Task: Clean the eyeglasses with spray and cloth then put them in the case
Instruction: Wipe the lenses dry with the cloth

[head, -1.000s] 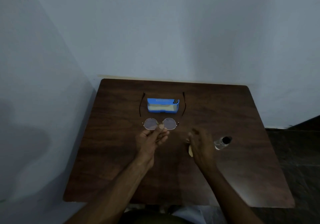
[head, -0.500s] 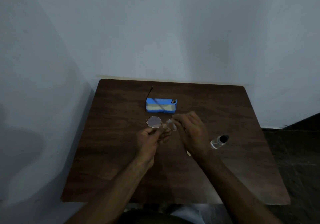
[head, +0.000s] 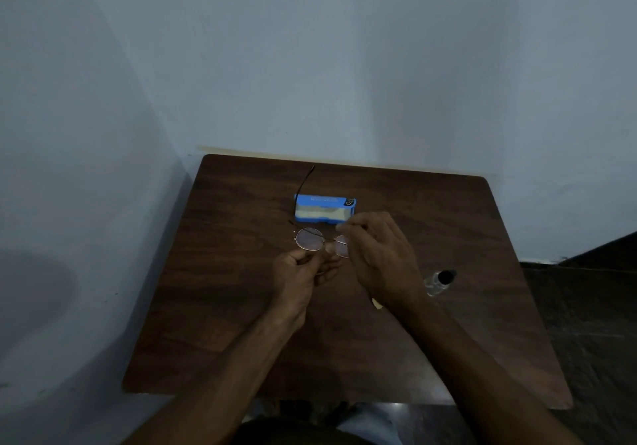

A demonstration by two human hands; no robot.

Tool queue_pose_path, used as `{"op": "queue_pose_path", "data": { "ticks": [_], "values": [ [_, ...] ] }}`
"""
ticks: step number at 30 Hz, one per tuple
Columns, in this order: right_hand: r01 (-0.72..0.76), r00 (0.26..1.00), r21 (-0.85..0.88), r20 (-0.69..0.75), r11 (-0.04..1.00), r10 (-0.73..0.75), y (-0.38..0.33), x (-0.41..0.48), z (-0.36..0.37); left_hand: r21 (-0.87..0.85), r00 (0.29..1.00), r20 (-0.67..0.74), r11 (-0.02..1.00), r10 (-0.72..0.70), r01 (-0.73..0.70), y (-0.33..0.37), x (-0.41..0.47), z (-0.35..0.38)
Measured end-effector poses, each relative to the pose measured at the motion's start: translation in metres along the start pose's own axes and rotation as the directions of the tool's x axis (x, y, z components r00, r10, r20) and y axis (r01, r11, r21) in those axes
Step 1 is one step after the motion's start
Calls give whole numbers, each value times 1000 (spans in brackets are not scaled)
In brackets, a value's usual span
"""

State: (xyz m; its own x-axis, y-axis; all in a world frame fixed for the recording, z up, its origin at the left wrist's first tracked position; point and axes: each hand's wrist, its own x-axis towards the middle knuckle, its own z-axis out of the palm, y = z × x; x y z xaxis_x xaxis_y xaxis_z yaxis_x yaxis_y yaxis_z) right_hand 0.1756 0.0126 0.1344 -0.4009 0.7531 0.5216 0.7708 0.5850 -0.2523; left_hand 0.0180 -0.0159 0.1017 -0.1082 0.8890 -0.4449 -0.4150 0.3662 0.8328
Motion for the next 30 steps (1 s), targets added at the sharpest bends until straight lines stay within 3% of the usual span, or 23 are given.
{"op": "queue_pose_path", "data": {
  "ticks": [3,8,10,18,25,30],
  "values": [
    [-1,992,42,-126,999,7,-15,27,-18,38,999,-37,999,2,-1,-3,0,3],
    [145,978,-8,156,989,-142,-25,68,-33,39,1000,-6,999,-7,7,-6,-3,8],
    [165,966,-36,206,986,-154,-20,70,-32,12,1000,0,1000,-16,16,-5,-4,8],
    [-42,999,46,-15,998,43,5,12,-26,-182,997,17,980,-80,82,12,-10,-2],
    [-164,986,194,32,967,161,10,-37,1,-195,992,29,973,-120,124,16,-10,-3],
    [-170,985,148,63,974,162,10,-49,8,-183,988,25,971,-154,156,15,-12,-5]
  ]
}}
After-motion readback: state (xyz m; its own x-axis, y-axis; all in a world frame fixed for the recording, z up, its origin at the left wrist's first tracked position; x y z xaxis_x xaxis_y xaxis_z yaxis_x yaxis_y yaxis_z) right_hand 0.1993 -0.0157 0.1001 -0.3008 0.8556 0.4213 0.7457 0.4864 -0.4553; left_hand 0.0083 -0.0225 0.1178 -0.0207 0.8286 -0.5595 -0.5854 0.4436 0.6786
